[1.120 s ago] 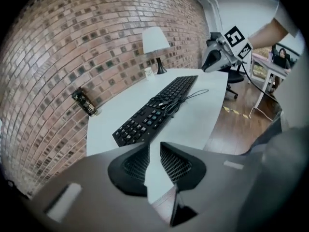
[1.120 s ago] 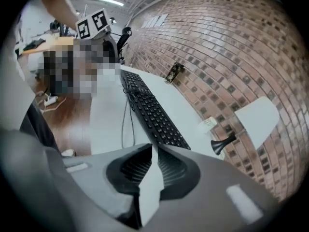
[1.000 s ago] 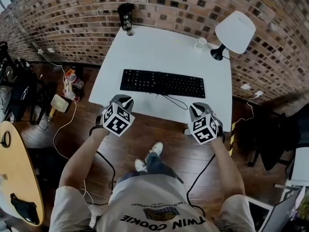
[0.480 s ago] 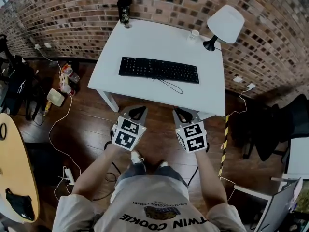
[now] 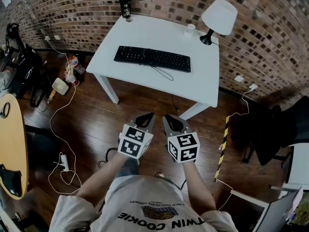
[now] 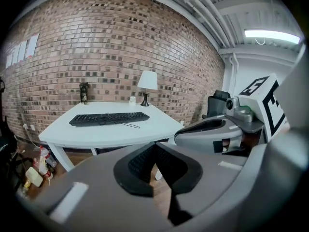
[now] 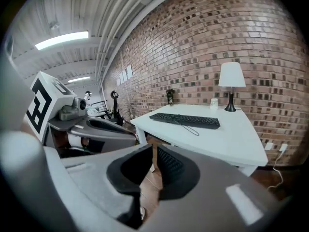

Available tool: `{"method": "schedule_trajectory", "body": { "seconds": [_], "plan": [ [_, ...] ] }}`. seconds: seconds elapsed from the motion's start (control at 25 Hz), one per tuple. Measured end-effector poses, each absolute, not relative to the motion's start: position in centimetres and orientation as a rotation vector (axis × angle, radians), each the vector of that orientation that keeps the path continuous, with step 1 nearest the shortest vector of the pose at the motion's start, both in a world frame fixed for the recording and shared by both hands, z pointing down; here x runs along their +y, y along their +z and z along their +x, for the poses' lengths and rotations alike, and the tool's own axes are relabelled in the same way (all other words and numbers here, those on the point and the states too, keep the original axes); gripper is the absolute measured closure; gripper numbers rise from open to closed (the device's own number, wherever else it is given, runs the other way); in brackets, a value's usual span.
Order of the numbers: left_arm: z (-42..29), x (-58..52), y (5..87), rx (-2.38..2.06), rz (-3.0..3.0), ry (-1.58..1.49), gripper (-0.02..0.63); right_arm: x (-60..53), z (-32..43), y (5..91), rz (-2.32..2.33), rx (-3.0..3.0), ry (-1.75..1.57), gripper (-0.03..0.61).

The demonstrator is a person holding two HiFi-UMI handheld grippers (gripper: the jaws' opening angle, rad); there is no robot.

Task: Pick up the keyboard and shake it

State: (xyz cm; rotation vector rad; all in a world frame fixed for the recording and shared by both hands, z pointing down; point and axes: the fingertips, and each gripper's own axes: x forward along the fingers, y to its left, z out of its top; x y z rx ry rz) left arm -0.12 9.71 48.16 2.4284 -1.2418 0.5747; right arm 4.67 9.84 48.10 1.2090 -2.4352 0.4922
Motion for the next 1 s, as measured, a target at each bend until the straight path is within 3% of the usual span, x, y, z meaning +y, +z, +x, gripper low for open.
{"method": "schedule_trajectory", "body": {
  "seconds": [0.4,1.0],
  "plan": [
    [9.1,18.6,45.7,-1.391,2.344,0.449,0.606,19.0,11.9,45.9,1.171,-2.542,0.492,0.577],
    [8.8,29.2,42.7,-1.562,2.219,0.387,0.606,28.1,12.2,42.4,1.115,-2.606,0.488,0.578]
  ]
}}
